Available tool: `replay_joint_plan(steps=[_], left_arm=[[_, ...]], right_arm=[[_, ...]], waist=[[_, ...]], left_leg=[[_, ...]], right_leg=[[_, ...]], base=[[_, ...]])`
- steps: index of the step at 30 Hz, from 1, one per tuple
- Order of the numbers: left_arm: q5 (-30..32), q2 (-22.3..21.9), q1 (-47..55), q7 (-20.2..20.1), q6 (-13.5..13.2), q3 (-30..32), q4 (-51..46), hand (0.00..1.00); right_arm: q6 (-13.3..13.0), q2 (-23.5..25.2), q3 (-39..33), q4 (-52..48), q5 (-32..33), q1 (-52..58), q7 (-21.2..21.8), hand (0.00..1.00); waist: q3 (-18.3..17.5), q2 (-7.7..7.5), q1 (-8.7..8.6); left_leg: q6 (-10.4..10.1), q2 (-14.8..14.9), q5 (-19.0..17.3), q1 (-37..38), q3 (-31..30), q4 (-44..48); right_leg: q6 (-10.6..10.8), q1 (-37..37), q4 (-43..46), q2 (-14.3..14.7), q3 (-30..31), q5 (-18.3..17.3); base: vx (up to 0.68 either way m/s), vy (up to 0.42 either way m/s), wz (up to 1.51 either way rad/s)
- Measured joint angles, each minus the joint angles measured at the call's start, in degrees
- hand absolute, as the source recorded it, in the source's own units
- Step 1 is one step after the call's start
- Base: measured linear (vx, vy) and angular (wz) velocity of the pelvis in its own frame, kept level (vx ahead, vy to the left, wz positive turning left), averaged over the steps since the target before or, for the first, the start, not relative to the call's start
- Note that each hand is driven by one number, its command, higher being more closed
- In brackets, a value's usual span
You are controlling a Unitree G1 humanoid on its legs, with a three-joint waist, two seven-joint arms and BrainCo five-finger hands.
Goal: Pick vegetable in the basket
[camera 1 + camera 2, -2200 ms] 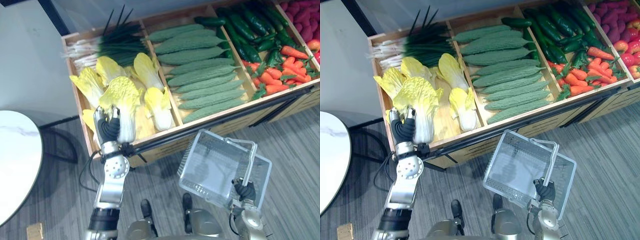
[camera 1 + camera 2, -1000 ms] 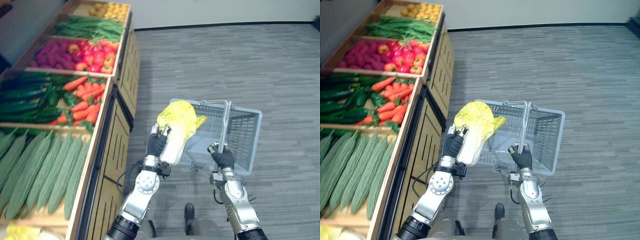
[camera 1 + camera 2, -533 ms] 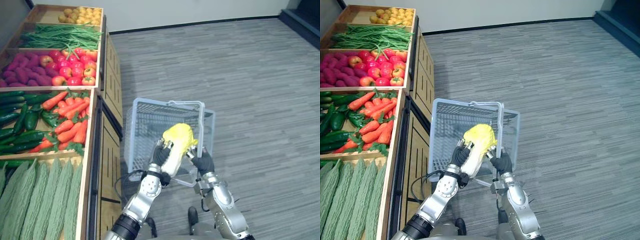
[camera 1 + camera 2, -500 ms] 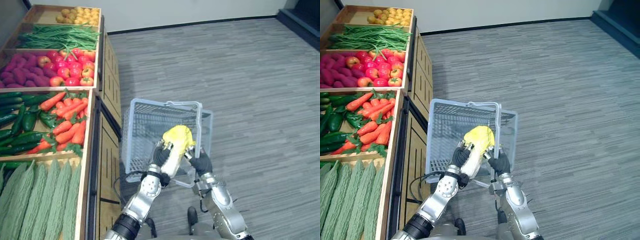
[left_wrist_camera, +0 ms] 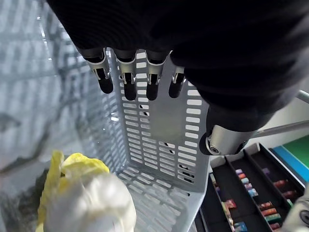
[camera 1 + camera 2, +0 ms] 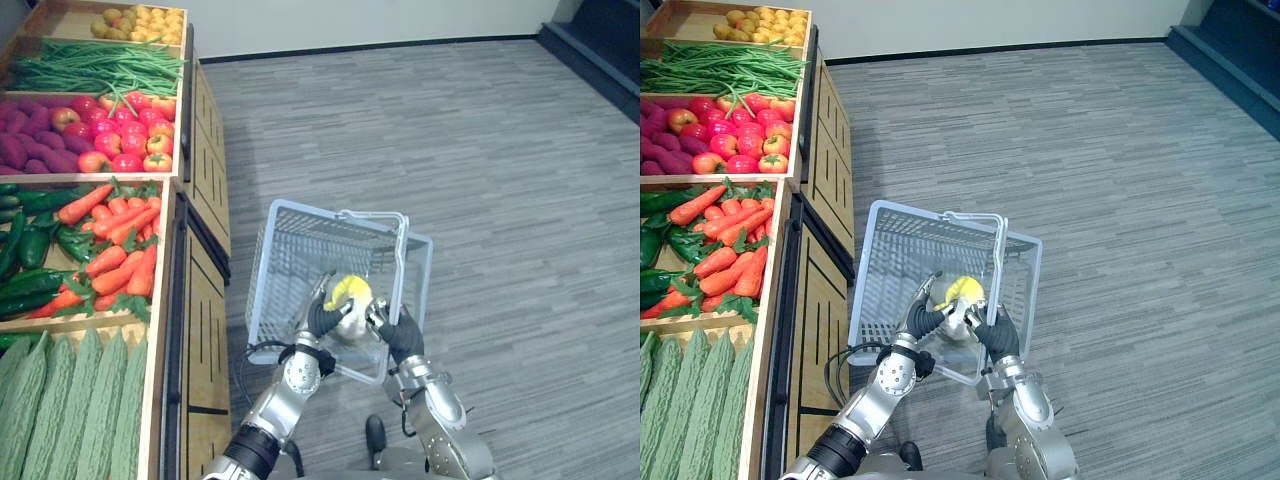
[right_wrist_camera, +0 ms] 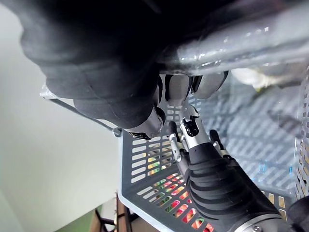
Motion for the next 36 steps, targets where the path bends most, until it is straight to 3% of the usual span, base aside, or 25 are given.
replay_joint_plan(steps=[5,9,14,24,30,33,36], left_arm=[[-1.1,0.2,0.2,-1.5,-1.0,-2.6,-1.2,0.0],[-3.3,1.2,1.0,-3.0,-3.6,-5.4,-5.3,0.0],[-4.2,1.2,5.4,-3.4,-5.0,-3.9,-11.7,0.0],[-13.1,2.8,18.5,-0.9,-6.6,14.5,-23.0,0.0],[-14.5,2.0,22.9,0.6,-7.6,20.0,-27.5,0.0],[-14.5,1.2,23.1,1.7,-7.7,21.5,-29.2,0.0],[-14.4,-0.8,23.1,1.9,-7.7,22.7,-30.8,0.0]], right_arm=[[0.1,-0.1,-1.2,1.8,0.1,2.8,1.0,1.0],[0.2,-0.1,-4.7,6.7,-0.1,3.5,1.0,1.0],[1.5,0.1,-9.2,11.5,-4.5,5.5,0.1,1.0],[1.1,0.0,-22.2,17.0,-11.3,6.1,-3.0,1.0],[1.0,0.3,-24.4,19.5,-12.6,5.9,-3.8,1.0],[1.0,1.0,-24.6,21.2,-13.4,4.5,-3.9,1.0],[1.0,1.5,-24.6,24.0,-13.8,2.3,-4.2,1.0]], waist=[[-1.1,-0.31,-0.25],[-1.3,-0.33,-0.3],[-2.9,0.16,-0.92],[-3.5,1.1,-0.36],[-3.8,0.52,0.84],[-3.8,0.21,1.16],[-3.5,0.26,1.53]], left_leg=[[0.1,-0.4,0.8,0.7,-0.2,-1.6],[0.2,-0.7,1.3,1.2,-0.7,-3.0],[-0.3,-0.7,2.3,1.2,-2.3,-4.8],[-1.1,-0.6,2.8,1.2,-3.5,-5.7],[-1.0,-1.3,4.3,2.1,-5.0,-7.5],[-0.5,-1.6,2.5,0.5,-5.9,-3.8],[0.6,-1.4,-4.1,-2.1,-6.6,5.4]], right_leg=[[0.0,0.1,0.1,-0.2,-0.1,0.0],[0.5,0.2,0.1,-0.5,-0.2,0.0],[0.6,0.1,0.2,-0.4,-1.1,-0.1],[0.9,0.2,0.8,-0.1,-2.1,-1.9],[1.0,0.4,1.9,-0.7,-4.5,-3.5],[1.8,0.5,2.5,-1.2,-5.5,-4.0],[3.5,-1.9,12.4,-2.3,-7.0,-9.5]], base=[[0.0,0.004,0.02],[-0.04,-0.005,0.06],[-0.02,-0.022,0.14],[-0.01,-0.014,0.04],[0.02,-0.004,0.16],[0.03,0.035,0.16],[0.0,0.079,0.11]])
